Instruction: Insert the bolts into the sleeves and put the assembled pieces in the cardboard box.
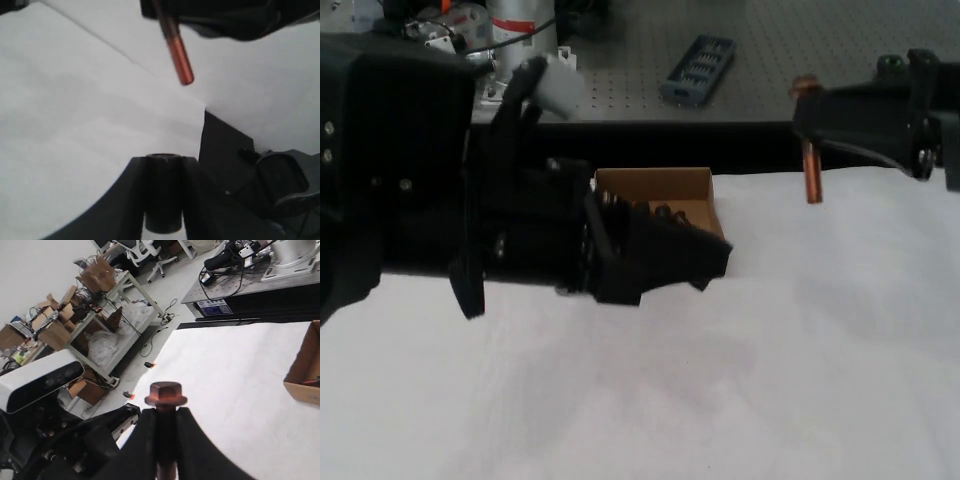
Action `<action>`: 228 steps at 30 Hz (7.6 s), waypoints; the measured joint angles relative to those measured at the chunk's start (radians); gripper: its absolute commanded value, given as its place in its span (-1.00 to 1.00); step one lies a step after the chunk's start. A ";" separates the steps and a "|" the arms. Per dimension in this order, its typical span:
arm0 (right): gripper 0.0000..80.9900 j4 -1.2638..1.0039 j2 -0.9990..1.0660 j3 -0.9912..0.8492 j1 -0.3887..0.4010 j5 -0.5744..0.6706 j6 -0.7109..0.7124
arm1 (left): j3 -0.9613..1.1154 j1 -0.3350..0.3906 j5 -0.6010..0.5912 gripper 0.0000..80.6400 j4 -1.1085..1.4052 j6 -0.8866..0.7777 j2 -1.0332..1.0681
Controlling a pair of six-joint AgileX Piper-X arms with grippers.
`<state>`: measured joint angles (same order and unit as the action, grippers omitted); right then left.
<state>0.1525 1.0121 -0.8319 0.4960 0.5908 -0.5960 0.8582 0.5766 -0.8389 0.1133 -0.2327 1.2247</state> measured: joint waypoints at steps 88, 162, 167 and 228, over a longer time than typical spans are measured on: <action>-0.93 0.051 -0.032 0.001 0.064 0.061 0.052 | -0.010 0.070 0.191 -0.98 0.249 -0.204 0.000; -0.93 0.649 -0.169 0.003 -0.202 -0.135 0.611 | 0.880 -0.214 0.376 -0.88 -0.169 0.245 1.072; -0.93 0.647 -0.169 0.003 -0.202 -0.135 0.611 | 0.888 -0.214 0.383 -0.29 -0.169 0.255 1.072; -0.93 0.436 -0.585 0.628 -0.204 -0.275 0.084 | -0.767 -0.092 0.357 -0.98 -0.339 -0.298 -0.636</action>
<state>0.5885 0.4271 -0.2040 0.2920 0.3158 -0.5122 0.0911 0.4849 -0.4817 -0.2257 -0.5308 0.5888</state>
